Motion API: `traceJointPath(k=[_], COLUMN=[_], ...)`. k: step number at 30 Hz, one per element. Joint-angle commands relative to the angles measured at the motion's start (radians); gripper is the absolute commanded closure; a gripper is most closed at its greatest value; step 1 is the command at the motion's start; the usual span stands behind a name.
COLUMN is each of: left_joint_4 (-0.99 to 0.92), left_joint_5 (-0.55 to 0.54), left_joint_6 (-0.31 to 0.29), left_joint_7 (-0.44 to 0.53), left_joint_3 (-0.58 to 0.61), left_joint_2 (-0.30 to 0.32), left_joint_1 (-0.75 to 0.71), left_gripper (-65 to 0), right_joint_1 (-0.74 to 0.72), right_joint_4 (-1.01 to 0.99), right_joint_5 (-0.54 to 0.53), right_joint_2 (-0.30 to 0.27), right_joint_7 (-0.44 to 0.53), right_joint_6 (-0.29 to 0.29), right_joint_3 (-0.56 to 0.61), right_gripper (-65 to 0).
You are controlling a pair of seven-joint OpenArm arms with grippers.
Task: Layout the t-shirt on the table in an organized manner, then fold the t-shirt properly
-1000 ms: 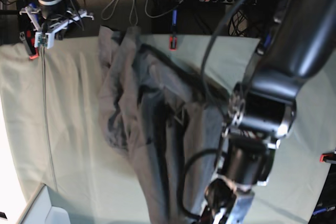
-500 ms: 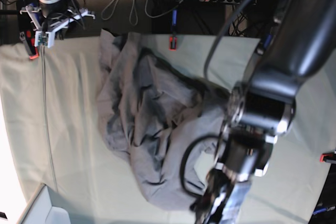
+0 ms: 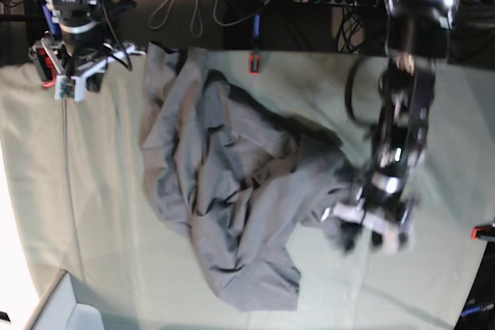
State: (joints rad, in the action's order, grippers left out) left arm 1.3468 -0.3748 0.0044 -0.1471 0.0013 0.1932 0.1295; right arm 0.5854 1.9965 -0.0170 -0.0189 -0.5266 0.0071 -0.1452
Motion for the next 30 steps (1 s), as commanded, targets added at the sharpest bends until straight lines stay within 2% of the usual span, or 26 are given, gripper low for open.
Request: traceJointPath(k=[1,6,10,15,21,30], left_joint_4=[0.053,0.179,0.187,0.176,0.125,-0.020], left_joint_5=[-0.003,-0.003,-0.003,-0.002,0.003,-0.002], left_joint_6=[-0.005,-0.014,-0.016,-0.016,-0.013,-0.014], left_joint_7=[0.030,0.030,0.030,0.028,0.027,0.027], left_joint_3=[-0.045,-0.203,-0.217,-0.215,-0.134,-0.120], left_joint_2=[-0.002,-0.079,-0.113,-0.153,-0.143,-0.151], left_joint_1=[-0.037,-0.282,-0.360,-0.360,-0.302,-0.221], left_gripper=[-32.6,-32.7,-32.8,-32.8,-32.8,-32.5], right_joint_1=[0.006,0.005,0.006,0.017,0.038,0.064], right_joint_4=[0.016,0.016,0.014,0.014,0.014,0.014], right_joint_5=[0.007,0.005,0.005,0.005,0.005,0.005], right_joint_2=[-0.008,-0.010,-0.010,-0.010,-0.010,-0.010], right_joint_7=[0.020,0.020,0.020,0.020,0.020,0.020], right_joint_6=[0.001,0.001,0.001,0.001,0.001,0.001], right_joint_3=[0.003,0.009,0.009,0.009,0.003,0.003], right_gripper=[0.0,0.0,0.0,0.0,0.0,0.0])
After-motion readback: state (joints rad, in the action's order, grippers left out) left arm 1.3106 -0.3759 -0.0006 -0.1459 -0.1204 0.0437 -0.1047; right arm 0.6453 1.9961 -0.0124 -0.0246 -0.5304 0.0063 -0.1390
